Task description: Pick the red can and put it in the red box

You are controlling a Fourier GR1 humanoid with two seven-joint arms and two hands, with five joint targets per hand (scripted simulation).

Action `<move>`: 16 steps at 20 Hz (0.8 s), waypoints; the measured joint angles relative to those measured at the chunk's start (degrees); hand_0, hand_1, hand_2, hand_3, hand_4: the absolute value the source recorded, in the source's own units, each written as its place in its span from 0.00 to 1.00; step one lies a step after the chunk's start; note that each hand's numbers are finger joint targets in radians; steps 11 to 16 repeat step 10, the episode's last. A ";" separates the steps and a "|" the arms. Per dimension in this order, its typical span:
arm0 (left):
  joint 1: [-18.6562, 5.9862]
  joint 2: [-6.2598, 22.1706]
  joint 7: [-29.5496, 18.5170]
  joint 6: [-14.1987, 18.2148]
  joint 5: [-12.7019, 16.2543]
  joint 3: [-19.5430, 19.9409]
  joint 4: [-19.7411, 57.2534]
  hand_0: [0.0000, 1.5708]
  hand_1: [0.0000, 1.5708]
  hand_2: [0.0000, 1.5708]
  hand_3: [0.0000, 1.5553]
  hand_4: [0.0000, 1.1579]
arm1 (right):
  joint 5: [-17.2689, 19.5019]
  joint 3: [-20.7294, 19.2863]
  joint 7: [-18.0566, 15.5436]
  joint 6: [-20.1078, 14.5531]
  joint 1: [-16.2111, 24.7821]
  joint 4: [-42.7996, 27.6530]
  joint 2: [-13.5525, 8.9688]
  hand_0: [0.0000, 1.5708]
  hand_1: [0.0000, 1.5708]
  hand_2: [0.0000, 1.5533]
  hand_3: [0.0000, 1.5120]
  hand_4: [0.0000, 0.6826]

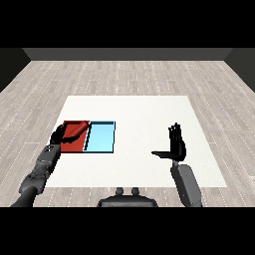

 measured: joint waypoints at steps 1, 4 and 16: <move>0.00 -0.22 -2.82 -1.25 1.88 1.83 -1.62 0.30 0.30 0.30 0.00 0.00 | -0.15 -0.07 -0.19 0.18 0.17 -0.10 0.03 0.00 0.00 0.00 0.00 0.00; -0.04 -2.38 -11.01 -6.77 7.53 6.76 -7.09 0.00 0.00 0.00 0.00 0.00 | -0.39 0.11 -0.22 0.79 -0.07 -0.19 0.05 0.00 0.00 0.00 0.00 0.00; 3.14 -11.40 -23.66 -17.64 15.58 11.17 -18.86 0.00 0.00 0.00 0.00 0.00 | 0.44 0.65 -0.66 2.24 0.26 -0.03 -1.11 0.00 0.00 0.00 0.00 0.00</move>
